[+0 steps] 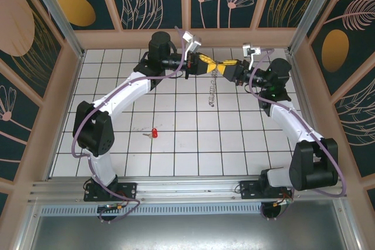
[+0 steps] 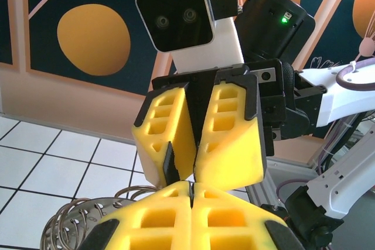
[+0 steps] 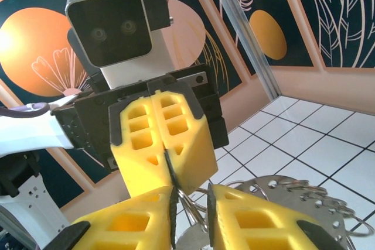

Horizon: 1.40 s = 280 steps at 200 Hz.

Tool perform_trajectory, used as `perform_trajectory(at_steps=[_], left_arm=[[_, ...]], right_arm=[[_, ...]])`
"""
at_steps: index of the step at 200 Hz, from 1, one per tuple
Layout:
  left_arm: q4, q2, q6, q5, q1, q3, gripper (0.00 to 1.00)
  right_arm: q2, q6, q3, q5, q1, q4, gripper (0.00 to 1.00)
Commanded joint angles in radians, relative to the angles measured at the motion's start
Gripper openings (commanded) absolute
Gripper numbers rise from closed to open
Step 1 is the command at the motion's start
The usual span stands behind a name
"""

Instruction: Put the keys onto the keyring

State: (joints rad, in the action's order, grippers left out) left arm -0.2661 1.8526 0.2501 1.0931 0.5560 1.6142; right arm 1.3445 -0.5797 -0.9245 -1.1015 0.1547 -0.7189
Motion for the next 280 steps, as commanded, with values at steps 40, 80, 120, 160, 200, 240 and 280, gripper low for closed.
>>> perform_trajectory(at_steps=[40, 80, 120, 160, 200, 240, 280], left_arm=[[-0.092, 0.011, 0.037, 0.03, -0.007, 0.008, 0.0], [-0.105, 0.011, 0.047, 0.03, -0.005, 0.006, 0.0], [-0.116, 0.011, 0.056, 0.031, -0.006, 0.006, 0.0], [-0.127, 0.011, 0.063, 0.03, -0.006, -0.001, 0.0], [-0.146, 0.004, 0.082, 0.0, -0.006, -0.008, 0.22], [-0.207, -0.059, 0.104, -0.155, -0.006, -0.067, 0.54], [-0.196, -0.117, 0.143, -0.317, -0.005, -0.117, 0.63]], right_arm=[[0.023, 0.033, -0.05, -0.034, 0.025, -0.011, 0.26], [0.029, 0.06, -0.056, -0.037, 0.036, 0.022, 0.16], [0.016, 0.103, -0.051, -0.03, 0.036, 0.077, 0.0], [-0.006, 0.133, -0.042, -0.016, 0.032, 0.113, 0.0], [-0.018, 0.158, -0.043, 0.001, 0.027, 0.134, 0.0], [-0.024, 0.198, -0.054, 0.018, 0.011, 0.176, 0.0], [-0.024, 0.219, -0.064, -0.006, -0.012, 0.198, 0.0]])
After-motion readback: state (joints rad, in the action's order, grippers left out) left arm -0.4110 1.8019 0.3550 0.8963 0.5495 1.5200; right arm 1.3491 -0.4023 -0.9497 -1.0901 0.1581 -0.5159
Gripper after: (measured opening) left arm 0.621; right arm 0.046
